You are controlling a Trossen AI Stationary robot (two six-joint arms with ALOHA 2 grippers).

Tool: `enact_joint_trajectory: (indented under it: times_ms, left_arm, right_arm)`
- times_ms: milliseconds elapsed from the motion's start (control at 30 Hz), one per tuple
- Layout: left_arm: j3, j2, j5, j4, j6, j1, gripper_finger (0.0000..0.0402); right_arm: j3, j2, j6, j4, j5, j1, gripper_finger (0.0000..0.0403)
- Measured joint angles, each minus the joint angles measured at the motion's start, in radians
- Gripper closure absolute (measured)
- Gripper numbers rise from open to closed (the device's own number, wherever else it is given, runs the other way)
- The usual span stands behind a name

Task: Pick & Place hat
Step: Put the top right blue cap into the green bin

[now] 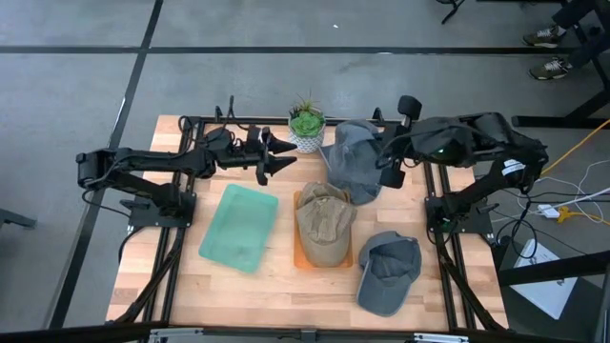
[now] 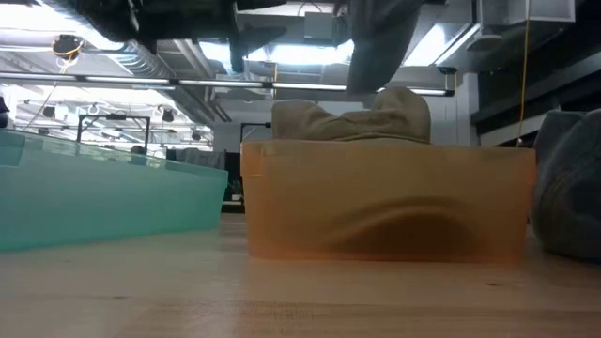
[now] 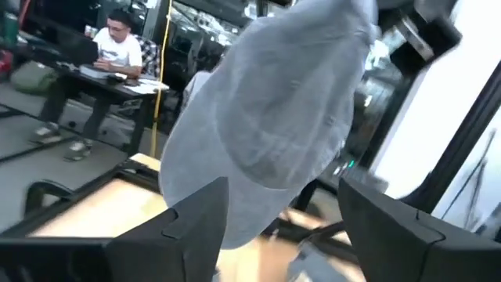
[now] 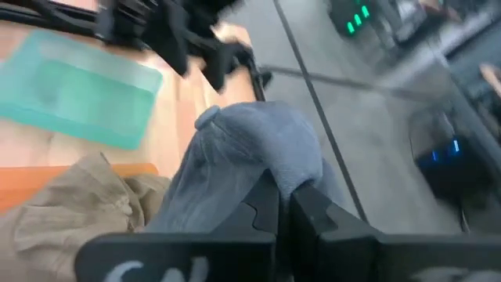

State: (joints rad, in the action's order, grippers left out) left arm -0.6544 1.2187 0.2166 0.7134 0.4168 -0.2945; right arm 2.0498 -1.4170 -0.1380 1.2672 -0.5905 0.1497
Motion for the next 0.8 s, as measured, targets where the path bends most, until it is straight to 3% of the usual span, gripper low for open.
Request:
enact_joint_trajectory:
  times_ms: [233, 467, 700, 800]
  left_arm:
    - [0.027, 0.064, 0.075, 0.142, 0.184, -0.016, 0.0126]
    - [0.027, 0.176, 0.044, 0.272, 0.3, -0.01, 0.0099]
    - [0.027, 0.345, 0.043, 0.676, 0.446, 0.037, 0.0096]
    - [0.027, 0.402, 0.04, 0.76, 0.463, 0.061, 0.0096]
  right_arm:
    - [0.002, 0.0, -0.264, -0.164, 0.129, 0.0, 0.0394]
    - [0.002, 0.004, -0.402, -0.3, 0.141, -0.004, 0.0394]
    - [0.002, 0.005, -0.43, -0.313, 0.141, -0.035, 0.0394]
    - [0.002, 0.005, -0.437, -0.326, 0.142, -0.049, 0.0394]
